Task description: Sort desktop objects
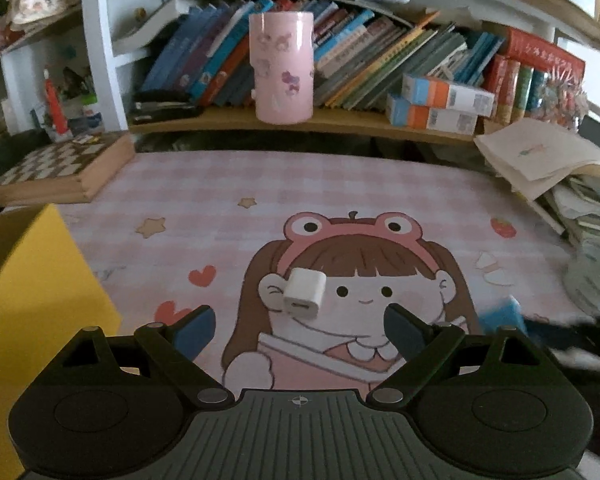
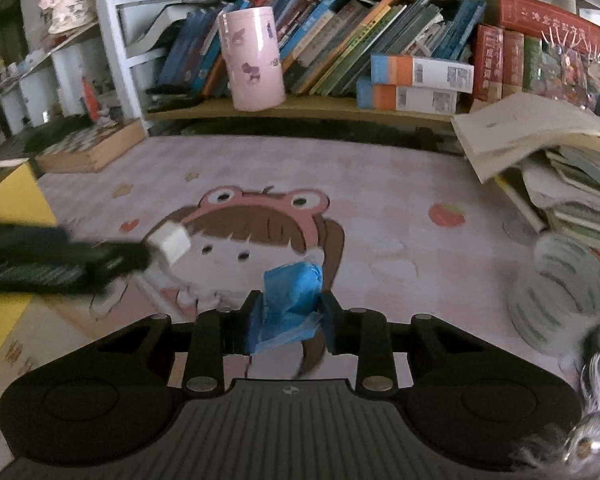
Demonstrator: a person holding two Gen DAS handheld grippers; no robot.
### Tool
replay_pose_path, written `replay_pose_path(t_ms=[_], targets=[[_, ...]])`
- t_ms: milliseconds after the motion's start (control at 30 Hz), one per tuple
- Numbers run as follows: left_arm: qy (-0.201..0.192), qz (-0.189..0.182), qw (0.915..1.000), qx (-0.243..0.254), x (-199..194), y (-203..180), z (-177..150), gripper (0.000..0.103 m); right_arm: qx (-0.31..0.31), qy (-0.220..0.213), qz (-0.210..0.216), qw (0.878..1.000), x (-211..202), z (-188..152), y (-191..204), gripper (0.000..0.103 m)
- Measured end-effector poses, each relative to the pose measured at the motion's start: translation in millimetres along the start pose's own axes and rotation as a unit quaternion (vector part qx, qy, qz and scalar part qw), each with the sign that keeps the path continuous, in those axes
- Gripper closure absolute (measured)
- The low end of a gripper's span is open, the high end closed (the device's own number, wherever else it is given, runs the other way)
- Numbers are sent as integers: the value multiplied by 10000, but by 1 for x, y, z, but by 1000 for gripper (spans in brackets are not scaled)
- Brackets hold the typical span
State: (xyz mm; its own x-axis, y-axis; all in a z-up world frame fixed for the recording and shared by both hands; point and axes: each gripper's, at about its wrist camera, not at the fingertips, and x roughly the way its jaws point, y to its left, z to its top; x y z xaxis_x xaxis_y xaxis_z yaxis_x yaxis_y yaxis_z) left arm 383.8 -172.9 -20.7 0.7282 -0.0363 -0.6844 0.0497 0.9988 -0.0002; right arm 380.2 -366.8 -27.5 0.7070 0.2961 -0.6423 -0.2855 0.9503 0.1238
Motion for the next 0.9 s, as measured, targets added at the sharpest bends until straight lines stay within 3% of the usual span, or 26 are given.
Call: replay_pose_path(t_ms=[167, 367, 533, 600, 900], targets=[[99, -13, 9999, -121, 26, 3, -1, 20, -243, -22, -79, 9997, -25, -14, -1, 75], [85, 127, 9998, -94, 47, 0, 2, 30, 22, 57, -101, 9999, -47, -24, -7, 75], [90, 152, 9998, -7, 56, -2, 0, 61, 166, 156, -198, 9995, -57, -33, -12, 75], [28, 86, 9999, 51, 57, -1, 1, 78, 180, 161, -249, 9994, -61, -36, -13, 75], [-214, -233, 9994, 135, 24, -1, -1, 78, 245, 141, -379, 9989, -72, -41, -9, 75]])
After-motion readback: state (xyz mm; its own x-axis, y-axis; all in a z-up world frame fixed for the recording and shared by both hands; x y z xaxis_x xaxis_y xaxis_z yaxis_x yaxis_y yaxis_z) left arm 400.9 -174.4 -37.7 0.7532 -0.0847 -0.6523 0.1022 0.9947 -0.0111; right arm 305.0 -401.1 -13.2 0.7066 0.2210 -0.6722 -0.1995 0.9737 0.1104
